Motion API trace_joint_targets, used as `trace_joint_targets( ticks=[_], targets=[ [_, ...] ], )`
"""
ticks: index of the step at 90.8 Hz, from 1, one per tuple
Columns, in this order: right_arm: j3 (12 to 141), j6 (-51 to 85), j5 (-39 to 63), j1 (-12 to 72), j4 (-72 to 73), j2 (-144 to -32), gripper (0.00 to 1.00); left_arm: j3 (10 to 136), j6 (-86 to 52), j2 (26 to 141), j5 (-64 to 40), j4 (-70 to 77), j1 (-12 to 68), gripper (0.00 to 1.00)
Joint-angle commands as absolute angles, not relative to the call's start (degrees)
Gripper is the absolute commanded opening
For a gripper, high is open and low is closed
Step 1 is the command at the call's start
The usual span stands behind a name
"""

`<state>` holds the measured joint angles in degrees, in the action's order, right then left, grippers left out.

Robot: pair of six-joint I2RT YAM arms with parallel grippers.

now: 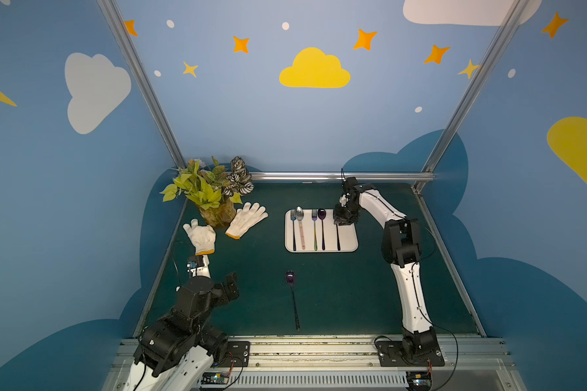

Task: Set the spoon and fork side by side
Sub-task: Place the fork on the tray, then pick up the spoon from the center of the board.

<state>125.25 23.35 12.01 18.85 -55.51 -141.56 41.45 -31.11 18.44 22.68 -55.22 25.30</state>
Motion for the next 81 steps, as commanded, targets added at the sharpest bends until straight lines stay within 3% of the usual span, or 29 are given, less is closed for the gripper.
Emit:
trace_joint_targets(
  ticks=[1,28,53,71,81],
  targets=[
    [126.85,22.39,11.24,19.11,-57.06,-136.49,0.30,40.87,-30.58,18.41,22.68,-54.17,25.58,1.00],
    [119.68,22.91,2.90,26.77,-62.90,-122.94,0.42,40.87,-30.75,19.58,23.09,-54.18,25.61,1.00],
    [98.93,32.33,-5.96,46.56,-62.71,-108.60,0.43,40.78,-30.74,19.07,22.98,-54.12,25.61,1.00],
    [91.96,40.95,-6.75,61.23,-59.54,-107.74,0.43,40.56,-30.41,18.48,22.15,-53.67,25.66,1.00],
    [91.08,43.97,-4.68,65.28,-56.39,-110.95,0.41,40.52,-30.18,18.15,21.74,-53.43,25.65,1.00]
  ],
)
